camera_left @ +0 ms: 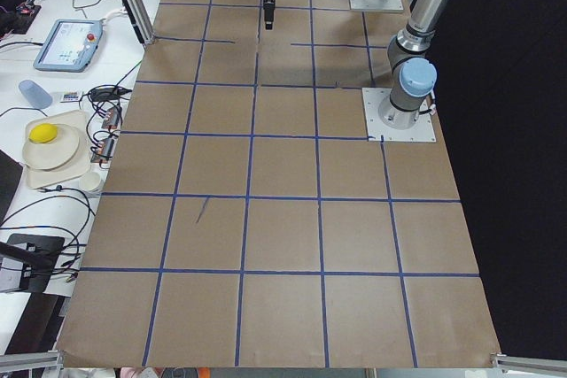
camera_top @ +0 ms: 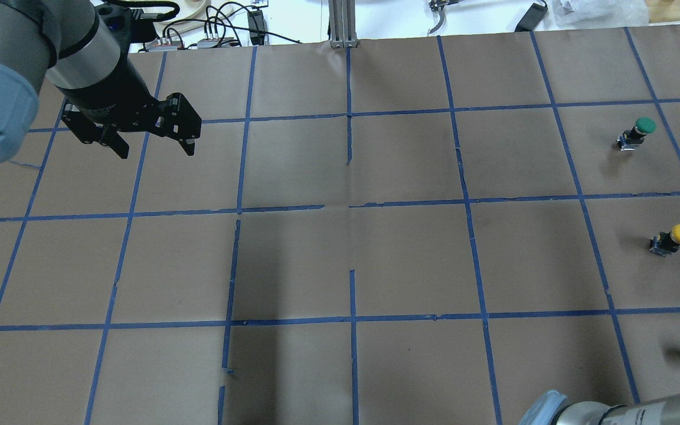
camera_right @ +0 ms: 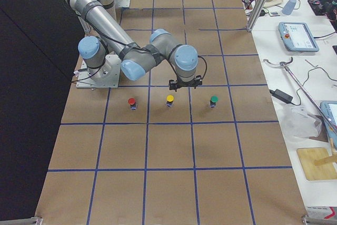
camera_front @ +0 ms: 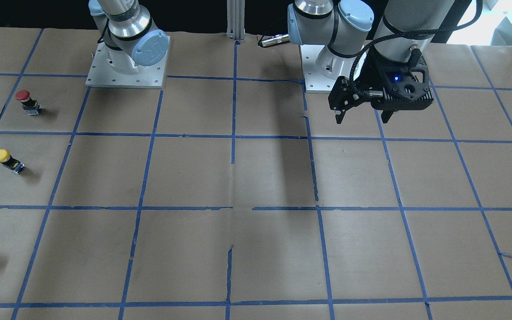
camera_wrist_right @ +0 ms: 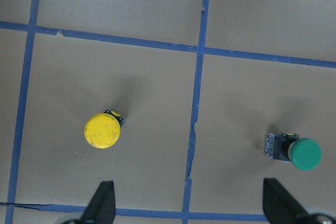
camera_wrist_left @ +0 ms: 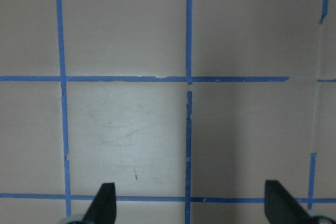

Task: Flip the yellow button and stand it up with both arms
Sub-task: 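Open the right gripper and release the standing button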

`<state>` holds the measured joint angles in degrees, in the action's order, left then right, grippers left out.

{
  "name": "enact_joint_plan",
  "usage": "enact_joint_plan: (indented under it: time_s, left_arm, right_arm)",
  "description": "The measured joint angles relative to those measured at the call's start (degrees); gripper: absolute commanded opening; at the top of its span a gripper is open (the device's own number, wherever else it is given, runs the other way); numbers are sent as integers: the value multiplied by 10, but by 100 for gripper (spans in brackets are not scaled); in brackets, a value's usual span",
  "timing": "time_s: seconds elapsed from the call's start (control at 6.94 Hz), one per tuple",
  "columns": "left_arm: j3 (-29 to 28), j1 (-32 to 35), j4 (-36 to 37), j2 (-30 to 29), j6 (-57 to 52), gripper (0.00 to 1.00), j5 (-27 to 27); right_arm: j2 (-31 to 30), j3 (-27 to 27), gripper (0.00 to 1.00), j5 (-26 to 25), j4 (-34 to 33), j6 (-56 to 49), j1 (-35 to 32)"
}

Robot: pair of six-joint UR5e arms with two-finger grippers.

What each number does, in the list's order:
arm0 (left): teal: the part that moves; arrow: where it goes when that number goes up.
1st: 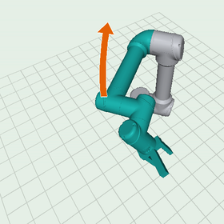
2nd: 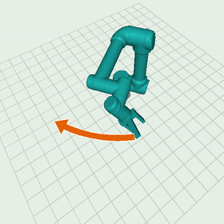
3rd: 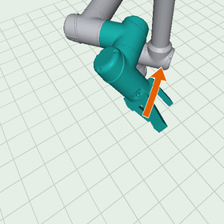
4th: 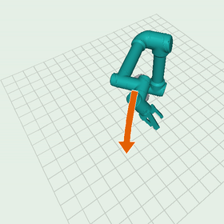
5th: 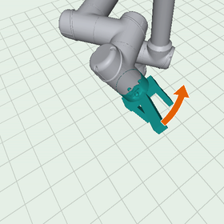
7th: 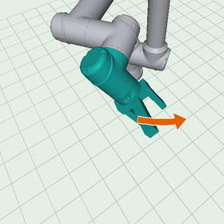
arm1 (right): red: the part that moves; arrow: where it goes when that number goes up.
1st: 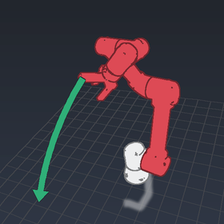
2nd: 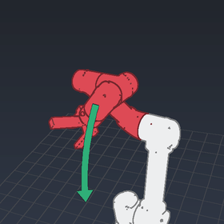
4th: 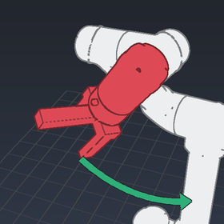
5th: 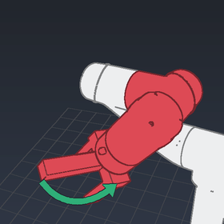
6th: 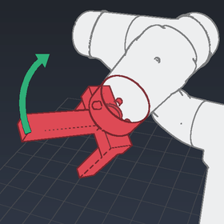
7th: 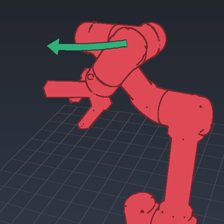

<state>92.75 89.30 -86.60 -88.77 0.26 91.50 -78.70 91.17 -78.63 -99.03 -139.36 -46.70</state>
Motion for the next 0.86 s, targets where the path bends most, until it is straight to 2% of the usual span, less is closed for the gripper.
enact_joint_plan:
  time_s: [0.43, 0.86]
  left_arm:
    - [0, 0, -1, 0, 0, 100, 0]
    - [0, -1, -1, 0, 0, 100, 0]
  right_arm:
    - [-11, -97, 100, -3, 96, 197, -73]
    - [-14, -136, 100, 2, 129, 453, -193]
